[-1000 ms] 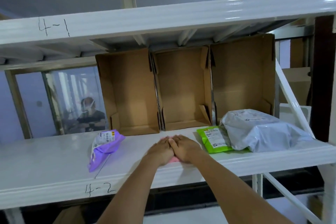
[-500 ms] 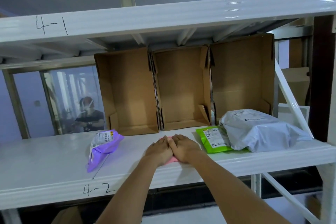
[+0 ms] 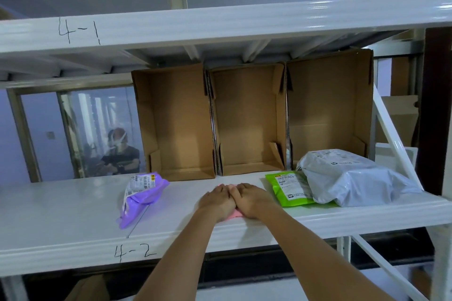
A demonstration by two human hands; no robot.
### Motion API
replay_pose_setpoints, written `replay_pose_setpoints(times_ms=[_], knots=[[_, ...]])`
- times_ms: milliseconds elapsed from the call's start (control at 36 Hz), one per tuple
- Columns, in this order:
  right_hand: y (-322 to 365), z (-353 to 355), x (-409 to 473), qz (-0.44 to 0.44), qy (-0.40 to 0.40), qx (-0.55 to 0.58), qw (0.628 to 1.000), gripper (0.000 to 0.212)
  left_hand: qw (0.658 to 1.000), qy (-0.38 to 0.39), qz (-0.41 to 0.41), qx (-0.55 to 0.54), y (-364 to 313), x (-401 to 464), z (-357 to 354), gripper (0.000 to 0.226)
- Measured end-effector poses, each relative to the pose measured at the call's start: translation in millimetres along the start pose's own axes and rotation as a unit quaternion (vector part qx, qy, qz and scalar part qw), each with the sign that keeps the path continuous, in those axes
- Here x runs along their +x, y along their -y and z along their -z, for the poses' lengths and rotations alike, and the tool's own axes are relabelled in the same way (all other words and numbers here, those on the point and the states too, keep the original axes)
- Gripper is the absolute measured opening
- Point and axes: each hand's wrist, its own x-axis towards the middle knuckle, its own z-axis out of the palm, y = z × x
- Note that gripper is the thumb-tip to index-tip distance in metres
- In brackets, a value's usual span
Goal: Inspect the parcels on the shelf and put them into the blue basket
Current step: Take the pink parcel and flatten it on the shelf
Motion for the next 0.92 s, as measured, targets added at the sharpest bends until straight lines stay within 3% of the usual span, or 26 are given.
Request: replay_pose_setpoints(times_ms=[194, 306, 472, 583, 750, 917], knots=[[-1, -4, -1, -0.003, 0.022, -0.020, 1.000, 0.062, 0.998, 0.005, 0.038, 0.042, -1, 1, -2, 0.074], [-4, -3, -8, 0.003, 0.047, -0.063, 0.997, 0.062, 0.999, 0.000, 0.042, 0.033, 1, 2, -3, 0.058], [-6, 1, -16, 0.016, 0.075, -0.109, 0.991, 0.064, 0.999, 0.003, 0.045, 0.020, -2, -5, 5, 0.051], [-4, 4, -20, 0.002, 0.053, -0.078, 0.996, 0.061, 0.998, -0.005, 0.059, -0.033, -1, -4, 4, 0.052], [-7, 1, -21, 0.006, 0.023, -0.062, 0.998, 0.062, 0.998, -0.001, 0.054, 0.032, 9, -12, 0, 0.052], [-7, 7, -31, 0.053, 0.037, -0.117, 0.991, 0.070, 0.996, 0.056, 0.042, -0.062, 20, -42, 15, 0.059]])
